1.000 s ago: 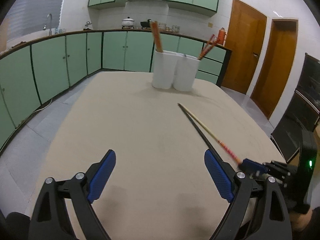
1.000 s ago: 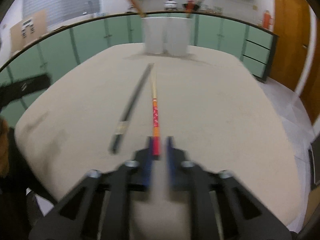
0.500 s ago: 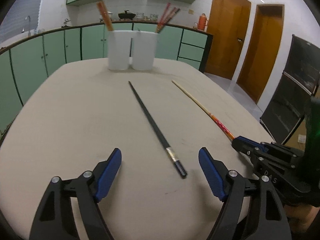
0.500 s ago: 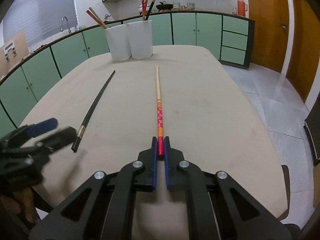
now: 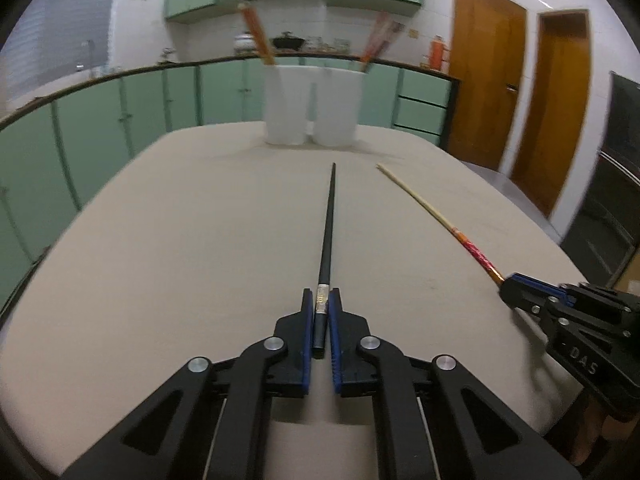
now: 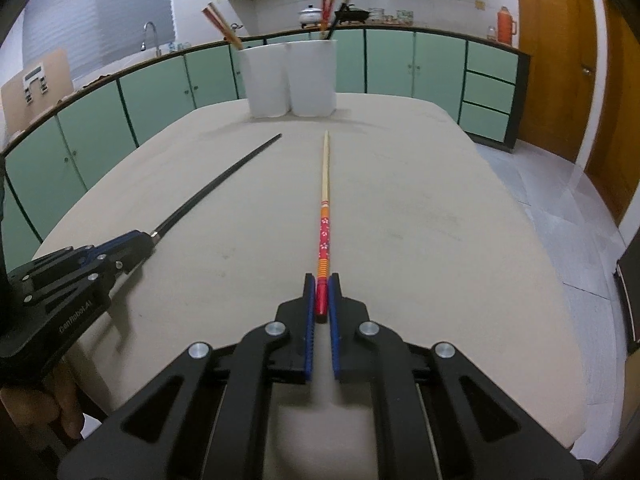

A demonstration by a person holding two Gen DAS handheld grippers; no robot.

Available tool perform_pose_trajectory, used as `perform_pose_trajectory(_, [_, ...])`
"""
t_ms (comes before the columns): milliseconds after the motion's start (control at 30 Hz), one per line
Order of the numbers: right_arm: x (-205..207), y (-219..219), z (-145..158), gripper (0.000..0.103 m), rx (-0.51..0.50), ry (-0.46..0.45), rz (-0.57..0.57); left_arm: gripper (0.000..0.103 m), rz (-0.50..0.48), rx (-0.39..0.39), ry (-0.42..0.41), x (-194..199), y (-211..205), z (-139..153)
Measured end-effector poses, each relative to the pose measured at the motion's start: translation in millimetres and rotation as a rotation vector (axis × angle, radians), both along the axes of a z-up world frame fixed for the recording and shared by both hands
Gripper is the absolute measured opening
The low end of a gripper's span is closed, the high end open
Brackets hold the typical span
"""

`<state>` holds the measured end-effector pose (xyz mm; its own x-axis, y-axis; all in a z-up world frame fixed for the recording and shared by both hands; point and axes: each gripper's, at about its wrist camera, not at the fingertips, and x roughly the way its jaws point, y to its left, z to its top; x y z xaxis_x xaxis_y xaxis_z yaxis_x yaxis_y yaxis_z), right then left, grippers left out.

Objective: Organize utensils
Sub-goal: 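Grasp the black chopstick with the left tool while the right holds its chopstick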

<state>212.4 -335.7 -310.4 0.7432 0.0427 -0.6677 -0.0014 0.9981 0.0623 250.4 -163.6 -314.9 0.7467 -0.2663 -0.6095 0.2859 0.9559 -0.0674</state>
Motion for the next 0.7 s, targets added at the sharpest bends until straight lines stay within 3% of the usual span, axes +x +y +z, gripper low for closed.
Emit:
perform_pose_trajectory(167, [-4, 17, 0, 0.007, -0.005, -0.003, 0.052, 0.010, 0.064, 0.001, 0.030, -7, 22, 2])
perform_pose_trajectory(200, [-6, 18, 1, 0.007, -0.007, -0.006, 0.052, 0.014, 0.061, 0.007, 0.033, -8, 22, 2])
perform_pose_trajectory(267, [-10, 17, 2, 0.009, 0.006, -0.002, 0.046, 0.034, 0.044, 0.010, 0.041, -10, 24, 3])
perform_pose_trajectory(333, [-13, 18, 2, 0.010, 0.016, 0.003, 0.043, 0.036, 0.019, 0.021, 0.044, -10, 25, 3])
perform_pose_trajectory(400, [-14, 18, 2, 0.010, 0.010, 0.003, 0.046, 0.036, -0.002, 0.022, 0.048, -8, 27, 3])
perform_pose_trajectory(433, [-13, 18, 2, 0.010, 0.012, 0.005, 0.047, 0.028, -0.010, 0.018, 0.052, -6, 27, 3])
perform_pose_trajectory(467, [-12, 18, 2, 0.006, 0.018, 0.009, 0.045, 0.009, -0.018, 0.010, 0.060, -3, 28, 4])
perform_pose_trajectory(700, [-19, 13, 29, 0.005, 0.068, -0.020, 0.029, 0.007, -0.029, -0.058, 0.101, -2, 37, 29])
